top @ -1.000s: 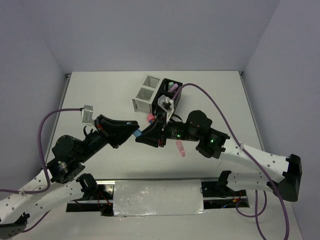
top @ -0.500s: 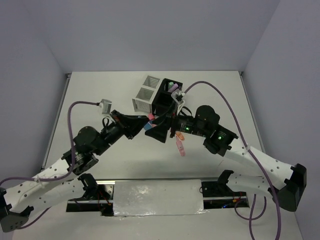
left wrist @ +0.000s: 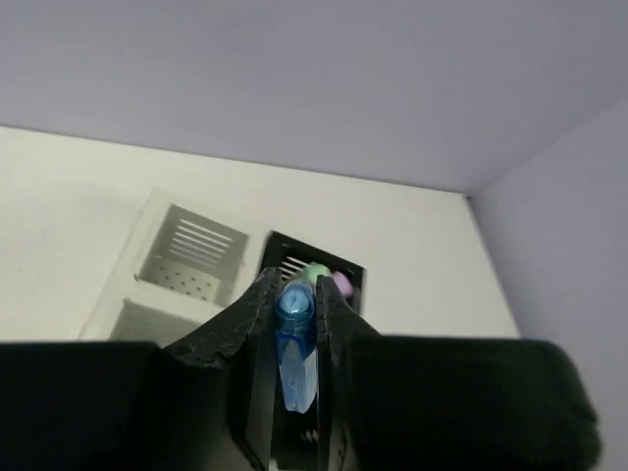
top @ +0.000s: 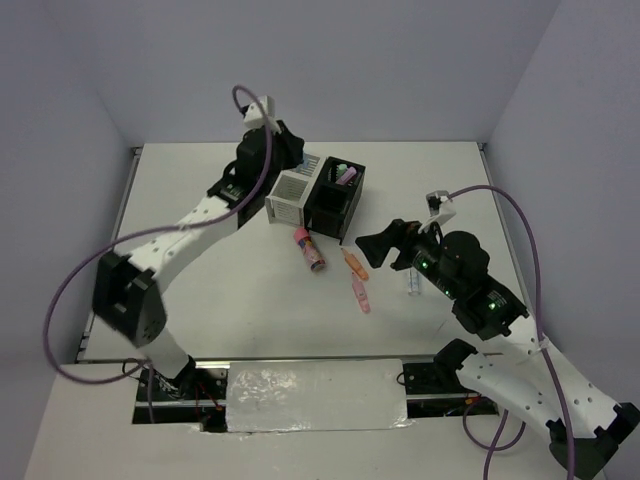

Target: Sort the stationery into containers

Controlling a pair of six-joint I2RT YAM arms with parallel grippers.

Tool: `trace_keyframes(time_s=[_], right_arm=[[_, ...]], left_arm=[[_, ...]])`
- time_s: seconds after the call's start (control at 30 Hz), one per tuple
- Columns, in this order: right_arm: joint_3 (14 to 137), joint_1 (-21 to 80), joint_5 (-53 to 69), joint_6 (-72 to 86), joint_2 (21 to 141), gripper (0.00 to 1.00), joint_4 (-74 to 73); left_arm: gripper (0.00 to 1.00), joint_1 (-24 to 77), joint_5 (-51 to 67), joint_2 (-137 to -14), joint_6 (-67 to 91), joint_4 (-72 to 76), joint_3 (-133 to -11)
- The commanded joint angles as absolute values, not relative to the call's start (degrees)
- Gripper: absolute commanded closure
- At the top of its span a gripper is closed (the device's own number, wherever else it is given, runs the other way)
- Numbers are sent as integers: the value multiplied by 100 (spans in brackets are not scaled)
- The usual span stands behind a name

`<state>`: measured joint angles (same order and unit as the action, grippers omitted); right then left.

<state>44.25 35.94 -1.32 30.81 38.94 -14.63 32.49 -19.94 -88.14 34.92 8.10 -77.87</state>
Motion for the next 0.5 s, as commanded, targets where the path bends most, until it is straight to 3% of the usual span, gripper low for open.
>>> trace_keyframes(time_s=[0.0,0.17,0.37,0.47], right_arm=[[4553,3568,-510,2892,3797,0,-2074],[4535,3551,-387,2839,3481,0,-2215],[4711,3542,-395,2698,3349,0,-2408],[4746,3542,-457,2654,3401,0,-2408]], left_arm=[[100,2813,-1670,-9982,3270,1345,-8845],[100,2786,-2152,-11748,2664,722,-10692],[100,2698,-2048,-12260,2478,897,-10995],[86,2628,-2004,-12392,2557,966,-10899]])
